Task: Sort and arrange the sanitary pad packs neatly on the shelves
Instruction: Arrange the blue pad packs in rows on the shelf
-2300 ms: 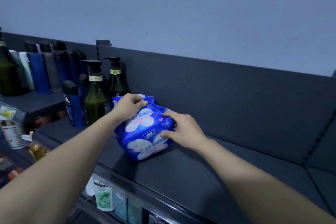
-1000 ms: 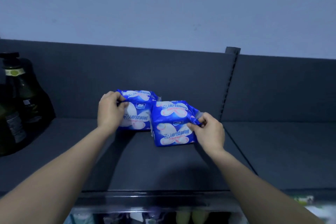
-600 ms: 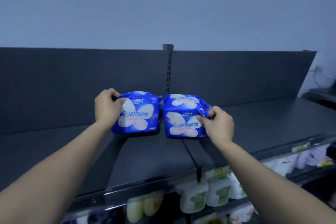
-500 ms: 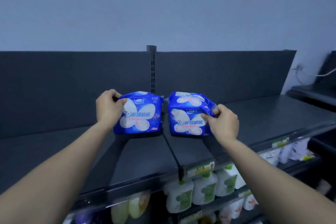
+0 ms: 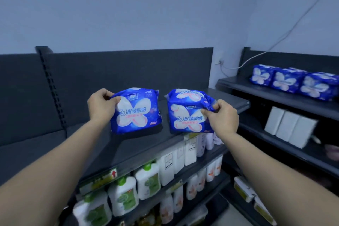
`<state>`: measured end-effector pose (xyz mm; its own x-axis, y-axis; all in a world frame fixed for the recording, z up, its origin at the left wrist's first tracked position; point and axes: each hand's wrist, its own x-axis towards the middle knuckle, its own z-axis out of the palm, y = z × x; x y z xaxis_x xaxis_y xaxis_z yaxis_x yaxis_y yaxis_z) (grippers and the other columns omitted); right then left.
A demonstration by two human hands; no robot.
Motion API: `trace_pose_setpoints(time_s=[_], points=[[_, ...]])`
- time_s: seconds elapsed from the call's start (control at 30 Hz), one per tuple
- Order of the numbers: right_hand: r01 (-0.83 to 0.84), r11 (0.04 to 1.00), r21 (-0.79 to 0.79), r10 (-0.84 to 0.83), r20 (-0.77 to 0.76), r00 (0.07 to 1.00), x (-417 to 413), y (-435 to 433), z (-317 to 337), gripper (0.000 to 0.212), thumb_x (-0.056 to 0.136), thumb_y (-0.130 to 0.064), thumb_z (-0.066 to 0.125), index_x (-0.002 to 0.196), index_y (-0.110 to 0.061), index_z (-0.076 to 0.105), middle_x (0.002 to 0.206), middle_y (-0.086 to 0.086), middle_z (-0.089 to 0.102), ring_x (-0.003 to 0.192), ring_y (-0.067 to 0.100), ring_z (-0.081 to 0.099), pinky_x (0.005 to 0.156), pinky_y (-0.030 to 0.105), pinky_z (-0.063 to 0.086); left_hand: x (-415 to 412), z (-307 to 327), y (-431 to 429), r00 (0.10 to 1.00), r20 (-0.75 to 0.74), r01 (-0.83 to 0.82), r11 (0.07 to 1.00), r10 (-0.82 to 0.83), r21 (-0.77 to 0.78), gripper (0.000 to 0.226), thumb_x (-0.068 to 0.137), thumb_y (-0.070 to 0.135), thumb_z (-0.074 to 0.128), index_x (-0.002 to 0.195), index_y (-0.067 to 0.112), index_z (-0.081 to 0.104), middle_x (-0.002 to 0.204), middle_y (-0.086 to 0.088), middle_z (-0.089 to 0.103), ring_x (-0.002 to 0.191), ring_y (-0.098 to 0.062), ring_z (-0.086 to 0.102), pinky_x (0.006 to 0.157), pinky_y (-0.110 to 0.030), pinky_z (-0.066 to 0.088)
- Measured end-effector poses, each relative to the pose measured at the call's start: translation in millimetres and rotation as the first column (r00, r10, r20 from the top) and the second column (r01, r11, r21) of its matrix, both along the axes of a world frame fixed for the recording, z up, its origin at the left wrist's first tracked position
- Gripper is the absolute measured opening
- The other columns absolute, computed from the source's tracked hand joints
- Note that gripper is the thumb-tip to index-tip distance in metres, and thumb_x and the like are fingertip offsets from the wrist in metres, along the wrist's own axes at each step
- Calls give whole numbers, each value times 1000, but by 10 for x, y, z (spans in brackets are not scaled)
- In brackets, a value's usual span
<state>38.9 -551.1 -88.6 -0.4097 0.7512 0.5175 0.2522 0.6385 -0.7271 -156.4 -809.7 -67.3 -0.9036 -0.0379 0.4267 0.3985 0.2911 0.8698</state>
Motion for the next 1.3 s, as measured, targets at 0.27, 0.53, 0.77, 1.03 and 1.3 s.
trace_pose_setpoints(time_s=[0.27,0.53,0.77,1.03,1.3], points=[[173,985,-17,-172,20,985,473,1005,-45,48,71,-34,80,61,-17,36,60,-7,49,69,27,52,61,31,31,76,60,1360,984,27,174,983,-176,52,13,79,9,73,73,12,62,71,1,61,71,-18,56,66,-31,45],[338,940,-43,-336,35,941,689,1976,-72,49,73,-32,80,62,-17,35,59,-4,48,67,27,50,57,33,29,-16,91,2839,925,29,376,922,-380,92,19,80,8,73,68,15,59,71,2,62,69,-16,58,58,-25,43],[489,871,-48,-489,6,872,824,2862,130,47,73,-31,80,63,-17,36,58,-3,48,63,24,46,53,35,28,-163,229,4193,842,28,533,840,-538,106,16,81,9,73,72,12,60,75,-2,64,72,-18,60,63,-30,48],[579,815,-39,-580,-18,815,973,3724,342,44,73,-31,80,63,-17,39,62,-6,50,64,21,49,51,31,29,-121,317,5486,764,29,638,761,-645,118,29,80,8,73,62,21,54,78,-5,64,74,-19,59,67,-33,48],[633,774,8,-632,-10,775,1148,4636,476,44,75,-30,80,64,-18,38,60,-8,47,54,6,39,49,26,25,25,349,6612,736,4,668,727,-677,157,14,80,9,72,74,14,61,76,-2,62,74,-17,58,65,-27,45]])
